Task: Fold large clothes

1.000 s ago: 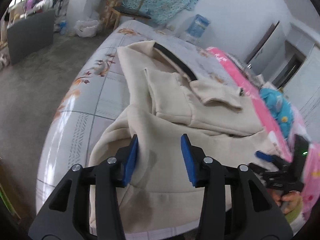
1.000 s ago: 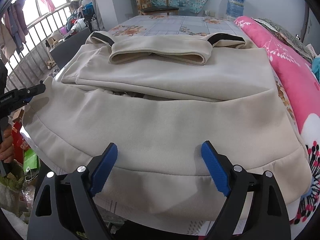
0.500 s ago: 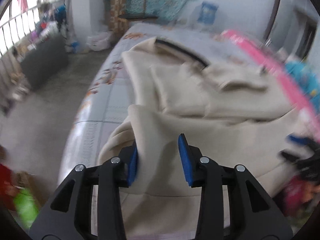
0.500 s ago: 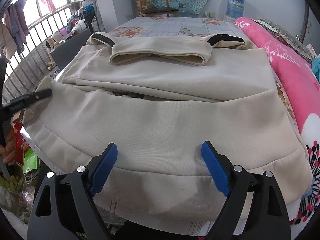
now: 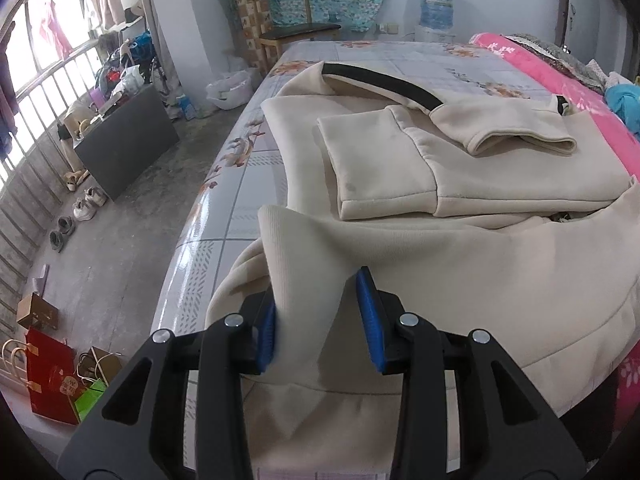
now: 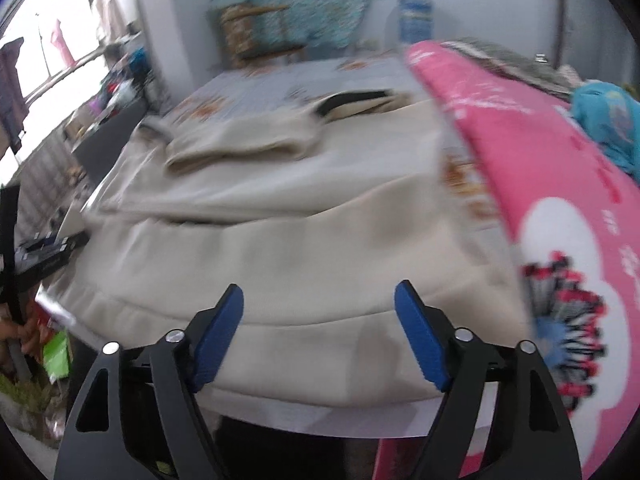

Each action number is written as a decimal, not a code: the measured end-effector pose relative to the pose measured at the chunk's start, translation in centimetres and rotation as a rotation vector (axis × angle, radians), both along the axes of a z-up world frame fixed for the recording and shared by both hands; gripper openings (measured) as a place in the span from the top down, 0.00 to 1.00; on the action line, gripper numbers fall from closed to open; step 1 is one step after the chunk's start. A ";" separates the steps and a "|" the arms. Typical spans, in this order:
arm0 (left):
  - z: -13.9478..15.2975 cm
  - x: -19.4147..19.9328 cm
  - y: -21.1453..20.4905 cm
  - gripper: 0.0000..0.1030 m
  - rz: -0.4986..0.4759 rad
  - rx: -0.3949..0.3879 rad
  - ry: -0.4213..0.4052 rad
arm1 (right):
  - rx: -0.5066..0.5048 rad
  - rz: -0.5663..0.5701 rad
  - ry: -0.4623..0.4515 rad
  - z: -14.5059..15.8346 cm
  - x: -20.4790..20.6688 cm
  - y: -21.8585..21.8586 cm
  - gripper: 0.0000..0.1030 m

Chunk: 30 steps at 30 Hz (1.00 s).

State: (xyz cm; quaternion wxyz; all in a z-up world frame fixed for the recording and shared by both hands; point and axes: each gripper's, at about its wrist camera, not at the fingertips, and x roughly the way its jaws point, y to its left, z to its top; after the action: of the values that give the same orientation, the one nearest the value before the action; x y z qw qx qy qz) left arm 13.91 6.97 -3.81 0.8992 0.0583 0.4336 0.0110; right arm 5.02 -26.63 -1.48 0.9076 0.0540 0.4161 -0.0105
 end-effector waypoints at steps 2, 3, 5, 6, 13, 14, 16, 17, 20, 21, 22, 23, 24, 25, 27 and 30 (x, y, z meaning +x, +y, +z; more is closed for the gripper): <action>0.0 0.0 -0.1 0.66 0.004 0.004 0.002 | -0.004 -0.042 -0.012 0.3 0.1 -1.7 0.37; 0.0 0.0 -0.1 0.66 0.005 0.007 0.002 | 0.000 -0.067 -0.015 0.5 0.4 -2.8 0.40; 0.0 0.0 -0.3 0.66 0.006 0.016 0.001 | 0.015 -0.087 -0.020 0.7 1.1 -4.2 0.45; 0.0 0.0 -0.4 0.66 0.005 0.023 0.000 | 0.021 -0.094 -0.024 0.7 1.6 -4.8 0.47; 0.0 -0.1 -0.6 0.66 0.007 0.042 -0.004 | 0.096 -0.078 0.011 -1.0 5.6 -6.5 0.59; 0.0 -0.1 -0.6 0.66 0.007 0.041 -0.003 | 0.105 -0.077 0.019 -1.3 6.1 -6.6 0.59; 0.0 -0.1 -0.6 0.66 0.007 0.041 -0.003 | 0.111 -0.075 0.027 -1.6 6.4 -6.7 0.61; 0.0 -0.1 -0.6 0.66 0.007 0.042 -0.003 | 0.113 -0.075 0.029 -1.7 6.4 -6.8 0.62; 0.0 -0.1 -0.6 0.66 0.008 0.043 -0.003 | 0.107 -0.073 0.041 -1.6 5.9 -6.7 0.66; -0.1 -0.1 -0.6 0.66 0.008 0.043 -0.002 | 0.105 -0.072 0.045 -1.5 5.6 -6.8 0.67; -0.1 -0.1 -0.6 0.66 0.008 0.043 -0.002 | 0.102 -0.069 0.049 -1.4 5.2 -6.6 0.68; -0.1 -0.1 -0.6 0.66 0.008 0.044 -0.001 | 0.096 -0.065 0.053 -1.3 4.9 -6.5 0.71; -0.1 -0.2 -0.6 0.66 0.008 0.044 -0.001 | 0.086 -0.059 0.057 -1.2 4.6 -6.3 0.73; -0.1 -0.1 -0.6 0.66 0.008 0.045 -0.001 | 0.074 -0.054 0.058 -1.1 4.4 -6.2 0.74; -0.2 -0.2 -0.6 0.66 0.007 0.047 -0.001 | 0.033 -0.047 0.060 -0.9 4.2 -5.7 0.76; -0.2 -0.2 -0.6 0.66 0.008 0.045 0.000 | -0.020 -0.043 0.062 -0.8 4.3 -5.3 0.77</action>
State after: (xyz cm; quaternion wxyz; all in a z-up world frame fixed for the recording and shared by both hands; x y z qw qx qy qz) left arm 13.72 6.37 -3.97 0.8975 0.0768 0.4336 0.0243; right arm 9.37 -31.92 -2.30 0.8943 0.0533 0.4429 -0.0357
